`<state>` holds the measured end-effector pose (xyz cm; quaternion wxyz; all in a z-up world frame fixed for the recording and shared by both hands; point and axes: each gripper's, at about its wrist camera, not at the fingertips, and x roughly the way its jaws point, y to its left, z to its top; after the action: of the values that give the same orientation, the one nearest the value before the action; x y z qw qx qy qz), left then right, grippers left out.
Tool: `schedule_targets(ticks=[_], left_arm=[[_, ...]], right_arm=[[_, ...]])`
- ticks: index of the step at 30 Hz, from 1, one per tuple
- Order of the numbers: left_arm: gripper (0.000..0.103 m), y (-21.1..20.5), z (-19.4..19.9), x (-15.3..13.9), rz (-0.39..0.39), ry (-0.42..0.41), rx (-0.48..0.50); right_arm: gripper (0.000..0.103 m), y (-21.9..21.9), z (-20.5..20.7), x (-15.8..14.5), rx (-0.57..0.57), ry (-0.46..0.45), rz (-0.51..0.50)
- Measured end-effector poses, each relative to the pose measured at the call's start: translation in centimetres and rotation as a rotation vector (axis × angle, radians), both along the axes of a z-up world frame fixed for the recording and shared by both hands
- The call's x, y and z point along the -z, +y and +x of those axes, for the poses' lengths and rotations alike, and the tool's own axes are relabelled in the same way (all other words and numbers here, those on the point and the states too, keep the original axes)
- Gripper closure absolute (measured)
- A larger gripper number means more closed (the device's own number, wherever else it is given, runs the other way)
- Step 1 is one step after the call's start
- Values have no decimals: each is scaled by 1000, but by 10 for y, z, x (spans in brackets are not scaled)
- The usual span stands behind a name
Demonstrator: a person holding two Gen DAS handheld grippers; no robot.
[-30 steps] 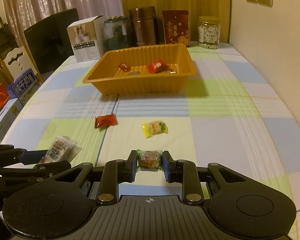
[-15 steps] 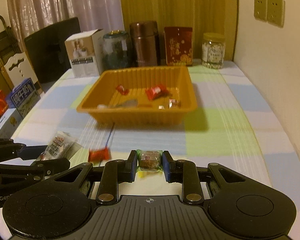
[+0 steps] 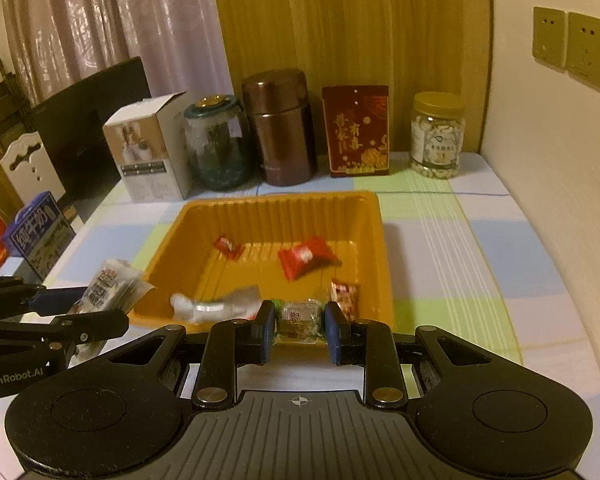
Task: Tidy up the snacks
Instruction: 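Carry the nut packet and green candy over the tray with both tools, then open the left tool to drop the nut packet into the tray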
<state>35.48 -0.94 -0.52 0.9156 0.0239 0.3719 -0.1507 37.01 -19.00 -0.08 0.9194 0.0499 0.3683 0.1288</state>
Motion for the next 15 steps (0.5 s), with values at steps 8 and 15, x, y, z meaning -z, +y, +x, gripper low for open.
schedule_targets(ticks=[8, 15], left_arm=[[69, 0, 40, 0, -16, 19, -7], [69, -3, 63, 13, -36, 52, -15]], right_arm=[[76, -1, 41, -3, 9, 26, 26], [76, -4, 64, -1, 26, 51, 67]])
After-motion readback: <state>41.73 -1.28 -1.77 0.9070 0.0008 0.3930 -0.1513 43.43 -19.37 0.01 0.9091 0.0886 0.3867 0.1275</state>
